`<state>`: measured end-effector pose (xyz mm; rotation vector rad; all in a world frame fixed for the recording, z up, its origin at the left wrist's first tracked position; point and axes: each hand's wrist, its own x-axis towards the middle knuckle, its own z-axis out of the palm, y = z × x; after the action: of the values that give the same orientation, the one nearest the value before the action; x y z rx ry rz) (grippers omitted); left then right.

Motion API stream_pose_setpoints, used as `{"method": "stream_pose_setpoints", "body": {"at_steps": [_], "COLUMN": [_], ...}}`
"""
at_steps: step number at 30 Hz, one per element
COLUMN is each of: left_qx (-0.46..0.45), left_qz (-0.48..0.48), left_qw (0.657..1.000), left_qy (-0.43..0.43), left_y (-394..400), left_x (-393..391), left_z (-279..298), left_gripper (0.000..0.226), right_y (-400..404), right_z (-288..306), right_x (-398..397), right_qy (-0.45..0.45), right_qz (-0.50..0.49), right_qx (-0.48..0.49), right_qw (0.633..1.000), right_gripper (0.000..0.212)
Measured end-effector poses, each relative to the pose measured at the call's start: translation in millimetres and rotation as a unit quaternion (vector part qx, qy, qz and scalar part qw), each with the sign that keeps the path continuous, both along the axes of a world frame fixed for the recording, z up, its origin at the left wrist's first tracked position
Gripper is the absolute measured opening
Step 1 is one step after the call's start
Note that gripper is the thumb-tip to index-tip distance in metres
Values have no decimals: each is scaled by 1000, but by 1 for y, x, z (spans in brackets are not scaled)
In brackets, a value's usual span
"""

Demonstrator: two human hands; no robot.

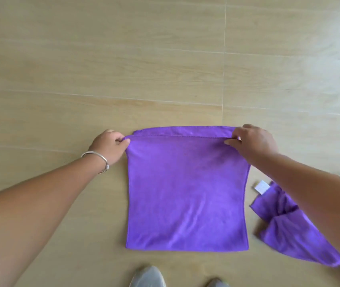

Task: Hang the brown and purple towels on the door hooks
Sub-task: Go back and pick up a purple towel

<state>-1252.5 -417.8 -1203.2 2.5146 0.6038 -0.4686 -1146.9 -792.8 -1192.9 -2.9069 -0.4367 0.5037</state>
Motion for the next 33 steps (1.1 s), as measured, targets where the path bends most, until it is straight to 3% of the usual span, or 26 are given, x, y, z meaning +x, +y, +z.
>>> {"method": "stream_pose_setpoints", "body": {"at_steps": [4,10,12,14,16,19,24,27,31,33], "left_qx": [41,101,114,144,140,136,192,215,244,226], "left_qz": [-52,-38,-66,-168,-251,-293,-352,-354,-275,-265], "left_qw": [998,976,962,939,932,938,906,903,928,933], "left_qy": [-3,-191,-239,-264,-222,-127,-138,-111,-57,-86], "left_y": [13,8,1,-16,-47,-91,-70,-50,-31,-33], "left_x": [37,39,30,17,-7,-45,-6,48,89,88], "left_z": [-59,-88,-77,-65,-63,-82,-110,-108,-100,-91], "left_gripper": [25,9,31,50,65,79,82,81,80,77], "right_y": [-1,-5,-1,4,8,3,0,20,54,65], "right_z": [-50,-89,-82,-77,-82,-102,-119,-112,-99,-98], "right_x": [41,61,49,23,-18,-74,-51,-14,33,33], "right_qy": [3,-138,-181,-190,-166,-106,-99,-96,-109,-128], "right_qz": [60,89,71,107,172,217,262,235,165,160], "right_qx": [-13,33,53,72,80,51,32,8,-34,-6], "right_qw": [998,986,979,973,968,969,959,967,980,979], "right_gripper": [30,23,21,34,46,65,72,69,68,66]}}
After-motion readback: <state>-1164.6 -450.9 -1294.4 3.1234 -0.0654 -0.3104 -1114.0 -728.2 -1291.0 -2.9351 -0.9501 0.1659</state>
